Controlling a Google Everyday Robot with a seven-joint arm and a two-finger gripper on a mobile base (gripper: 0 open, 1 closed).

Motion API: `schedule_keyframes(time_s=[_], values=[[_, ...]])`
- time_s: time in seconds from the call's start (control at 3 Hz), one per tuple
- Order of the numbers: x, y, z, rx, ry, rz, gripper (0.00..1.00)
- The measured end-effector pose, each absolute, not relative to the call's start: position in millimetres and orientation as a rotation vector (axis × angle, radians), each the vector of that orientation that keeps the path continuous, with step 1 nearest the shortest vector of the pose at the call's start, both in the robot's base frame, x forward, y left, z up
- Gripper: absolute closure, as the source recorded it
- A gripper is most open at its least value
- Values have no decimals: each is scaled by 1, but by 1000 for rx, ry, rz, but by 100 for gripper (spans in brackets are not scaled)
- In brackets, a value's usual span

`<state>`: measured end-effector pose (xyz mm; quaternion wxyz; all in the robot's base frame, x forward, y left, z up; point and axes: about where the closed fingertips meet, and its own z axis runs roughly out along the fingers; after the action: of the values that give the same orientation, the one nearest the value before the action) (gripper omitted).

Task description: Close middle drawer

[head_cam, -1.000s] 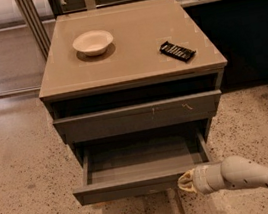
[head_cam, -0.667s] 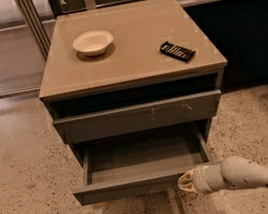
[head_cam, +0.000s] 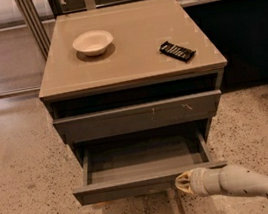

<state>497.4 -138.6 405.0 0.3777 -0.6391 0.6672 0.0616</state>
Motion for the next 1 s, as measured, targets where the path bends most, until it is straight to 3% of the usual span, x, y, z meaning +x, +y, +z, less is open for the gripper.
schedule_keyframes(time_s=[1.0], values=[[561, -149, 427, -1460, 1559, -116, 100]])
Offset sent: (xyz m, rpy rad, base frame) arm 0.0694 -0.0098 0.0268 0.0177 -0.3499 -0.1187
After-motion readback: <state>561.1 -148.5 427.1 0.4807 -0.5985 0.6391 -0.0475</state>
